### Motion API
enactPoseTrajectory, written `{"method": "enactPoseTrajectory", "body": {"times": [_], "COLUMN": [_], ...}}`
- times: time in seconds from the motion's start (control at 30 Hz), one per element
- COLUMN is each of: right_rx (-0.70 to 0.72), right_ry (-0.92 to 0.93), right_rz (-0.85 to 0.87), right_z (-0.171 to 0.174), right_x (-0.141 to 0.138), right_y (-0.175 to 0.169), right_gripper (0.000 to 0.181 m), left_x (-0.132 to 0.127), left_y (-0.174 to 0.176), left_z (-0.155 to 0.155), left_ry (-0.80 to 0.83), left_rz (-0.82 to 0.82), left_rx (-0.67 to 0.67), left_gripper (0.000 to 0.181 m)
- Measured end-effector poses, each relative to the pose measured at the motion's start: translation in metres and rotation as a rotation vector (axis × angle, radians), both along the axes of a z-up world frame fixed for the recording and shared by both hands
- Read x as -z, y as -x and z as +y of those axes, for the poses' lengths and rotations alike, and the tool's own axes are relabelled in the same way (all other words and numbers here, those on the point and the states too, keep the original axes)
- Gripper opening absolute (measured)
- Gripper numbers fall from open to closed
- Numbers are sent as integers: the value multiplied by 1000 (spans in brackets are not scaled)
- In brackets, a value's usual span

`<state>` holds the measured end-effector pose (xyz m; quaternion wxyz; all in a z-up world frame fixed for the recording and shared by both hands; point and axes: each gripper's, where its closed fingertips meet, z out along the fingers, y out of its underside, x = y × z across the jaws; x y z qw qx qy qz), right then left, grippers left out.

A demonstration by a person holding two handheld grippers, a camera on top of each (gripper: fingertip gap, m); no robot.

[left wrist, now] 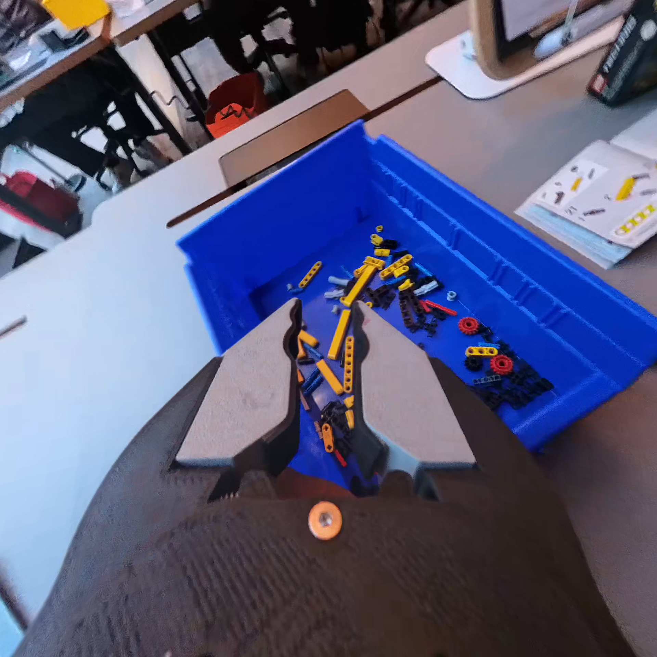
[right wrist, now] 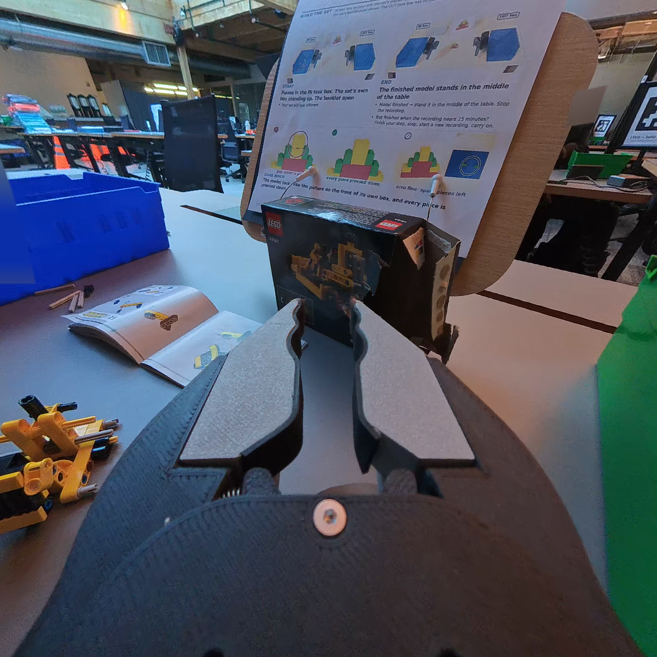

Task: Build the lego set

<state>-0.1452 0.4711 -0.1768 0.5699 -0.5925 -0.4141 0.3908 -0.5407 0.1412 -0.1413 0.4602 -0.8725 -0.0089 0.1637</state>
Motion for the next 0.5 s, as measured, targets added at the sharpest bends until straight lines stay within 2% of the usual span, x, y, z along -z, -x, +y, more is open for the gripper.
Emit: {"method": "enactPoseTrajectory", "body": {"times": [0.1,0.2,0.27,0.37,0.43,0.5], "right_rx": [-11,-21,-35,-57,-69,-81], "right_ry": [-5,-18,-17,-14,-9,-7], "right_rz": [6,12,14,17,18,19], "right_z": [-2,-5,-7,-11,-13,-15], "right_x": [-1,-2,-3,-3,-3,-3], "right_y": [0,0,0,0,0,1], "right_gripper": [22,21,21,20,20,20], "left_x": [7,41,61,77,74,62], "left_y": [-30,-35,-21,-7,-3,-10], "left_z": [31,56,66,72,70,67], "left_ry": [121,326,441,530,521,445], "left_rz": [45,40,38,27,66,55], "left_rx": [167,275,263,230,195,189], "left_gripper": [28,26,25,22,22,20]}}
